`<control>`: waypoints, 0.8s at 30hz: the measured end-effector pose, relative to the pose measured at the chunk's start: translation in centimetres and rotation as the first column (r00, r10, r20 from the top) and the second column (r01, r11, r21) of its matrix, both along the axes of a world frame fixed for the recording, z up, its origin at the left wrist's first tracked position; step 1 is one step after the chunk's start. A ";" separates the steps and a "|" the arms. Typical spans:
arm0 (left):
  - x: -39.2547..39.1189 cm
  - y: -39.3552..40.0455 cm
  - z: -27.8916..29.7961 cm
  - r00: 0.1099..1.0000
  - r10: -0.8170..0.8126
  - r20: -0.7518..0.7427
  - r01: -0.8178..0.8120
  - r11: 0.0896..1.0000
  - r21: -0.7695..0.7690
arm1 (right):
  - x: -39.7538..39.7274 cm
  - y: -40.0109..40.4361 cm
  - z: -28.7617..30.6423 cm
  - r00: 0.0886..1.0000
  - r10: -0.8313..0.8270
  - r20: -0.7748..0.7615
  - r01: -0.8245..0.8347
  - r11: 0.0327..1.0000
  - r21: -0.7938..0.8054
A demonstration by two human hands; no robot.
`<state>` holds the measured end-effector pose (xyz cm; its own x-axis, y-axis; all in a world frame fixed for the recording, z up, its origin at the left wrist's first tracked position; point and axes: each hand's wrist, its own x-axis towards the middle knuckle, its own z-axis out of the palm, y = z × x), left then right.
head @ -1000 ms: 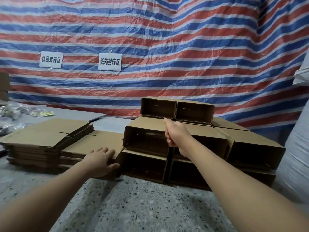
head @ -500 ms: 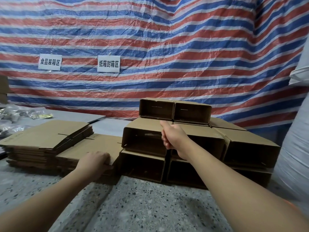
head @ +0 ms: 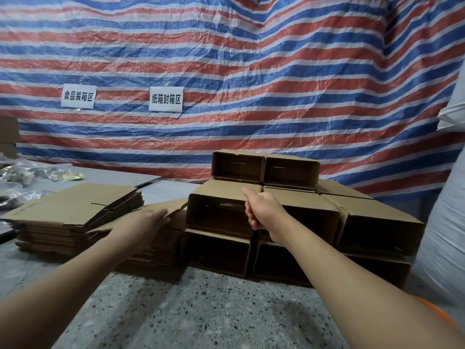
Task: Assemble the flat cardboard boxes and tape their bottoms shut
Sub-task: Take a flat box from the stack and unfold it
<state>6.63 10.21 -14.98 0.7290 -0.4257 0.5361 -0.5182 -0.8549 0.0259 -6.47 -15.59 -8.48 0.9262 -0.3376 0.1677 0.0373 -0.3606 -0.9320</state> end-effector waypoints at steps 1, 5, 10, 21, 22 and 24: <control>-0.1 0.0 0.4 0.998 0.025 0.052 -0.025 1.000 0.003 | 0.0 0.0 0.0 1.000 0.001 -0.001 -0.001 1.000 -0.002; -0.7 0.1 2.5 0.979 0.123 0.163 -0.100 0.985 -0.139 | -0.1 0.0 -0.1 1.000 -0.010 -0.011 0.010 1.000 0.003; -3.2 0.6 7.0 0.938 0.129 0.320 -0.023 0.949 -0.314 | -0.5 -0.4 1.5 1.000 -0.007 0.012 0.007 1.000 -0.023; -12.9 -1.2 19.3 0.819 0.029 0.574 0.437 0.618 -0.654 | -3.6 -1.6 12.1 0.919 -0.076 0.386 0.095 0.995 -0.029; -13.7 -1.5 19.7 0.842 -0.007 0.540 0.446 0.573 -0.687 | -4.2 -1.9 13.0 0.917 -0.062 0.395 0.087 0.995 -0.046; -14.8 -2.1 19.9 0.878 -0.131 0.461 0.458 0.513 -0.726 | -5.4 -2.6 14.2 0.905 -0.055 0.422 0.094 0.993 -0.073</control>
<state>-8.16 8.07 4.96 0.3693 0.1406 0.9186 -0.8499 -0.3487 0.3951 -11.91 -18.21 5.73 0.7369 -0.3681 0.5669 0.3865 -0.4587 -0.8002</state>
